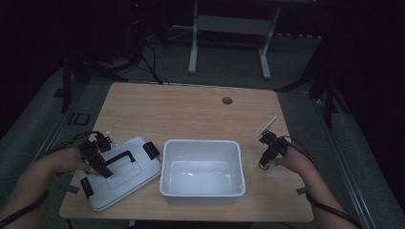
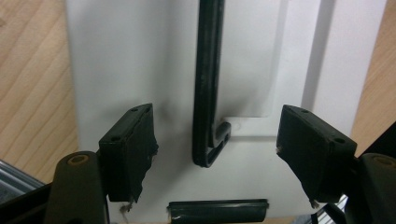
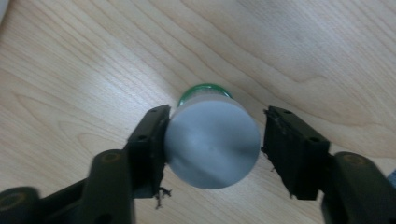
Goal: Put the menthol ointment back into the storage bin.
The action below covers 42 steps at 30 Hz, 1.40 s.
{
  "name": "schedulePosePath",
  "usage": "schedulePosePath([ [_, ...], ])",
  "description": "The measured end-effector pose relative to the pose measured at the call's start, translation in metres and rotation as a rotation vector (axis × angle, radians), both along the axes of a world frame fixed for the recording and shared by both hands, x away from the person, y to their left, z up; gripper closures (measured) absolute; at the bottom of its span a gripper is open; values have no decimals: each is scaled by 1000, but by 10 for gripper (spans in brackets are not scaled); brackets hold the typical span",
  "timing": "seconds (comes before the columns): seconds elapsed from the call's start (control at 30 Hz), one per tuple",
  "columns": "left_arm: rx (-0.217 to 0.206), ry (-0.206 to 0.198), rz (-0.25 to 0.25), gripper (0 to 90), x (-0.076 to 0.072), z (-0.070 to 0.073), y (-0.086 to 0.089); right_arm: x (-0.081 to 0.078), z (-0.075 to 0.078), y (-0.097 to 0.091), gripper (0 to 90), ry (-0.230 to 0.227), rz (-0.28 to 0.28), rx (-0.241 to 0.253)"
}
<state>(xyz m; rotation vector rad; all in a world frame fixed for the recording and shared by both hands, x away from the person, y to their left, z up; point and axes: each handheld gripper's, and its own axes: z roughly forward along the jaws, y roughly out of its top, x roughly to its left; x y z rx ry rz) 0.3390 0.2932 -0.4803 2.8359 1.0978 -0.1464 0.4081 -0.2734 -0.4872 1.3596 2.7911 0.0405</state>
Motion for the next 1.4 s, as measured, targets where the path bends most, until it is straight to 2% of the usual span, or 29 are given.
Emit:
schedulePosePath([
  [0.17, 6, 2, -7, 278, -1, -1, -1, -1, -2, 3, 452, 13, 5, -17],
  [0.47, 9, 5, -8, 278, -1, -4, -2, -3, -4, 2, 497, 21, 26, -13],
  [0.67, 13, 9, -9, 278, -1, -5, -2, -5, -1, 4, 500, 15, 70, -31],
  [0.8, 11, 6, -12, 279, -2, -3, -2, -9, 7, 3, 500, -3, 126, -37],
  [0.97, 25, 6, -18, 278, -3, -4, -3, -18, 14, 3, 500, 8, 202, -51],
  [1.0, 25, 6, -18, 279, -3, -4, -3, -18, 14, 3, 500, 8, 202, -51],
  [1.03, 23, 7, -15, 278, -3, -3, -2, -23, 17, 3, 500, 7, 242, -55],
  [1.1, 26, 6, -15, 278, -3, -3, -2, -25, 18, 3, 500, 7, 257, -53],
  [1.13, 24, 5, -16, 279, -3, -3, -2, -31, 21, 3, 500, 2, 314, -52],
  [1.2, 28, 4, -17, 279, -3, -3, -2, -32, 22, 3, 500, 6, 326, -49],
  [1.23, 25, 3, -15, 278, -3, -3, -2, -37, 25, 4, 500, 9, 374, -47],
  [1.4, 21, 4, -10, 278, -4, -3, -2, -45, 29, 5, 500, 34, 447, -35],
])
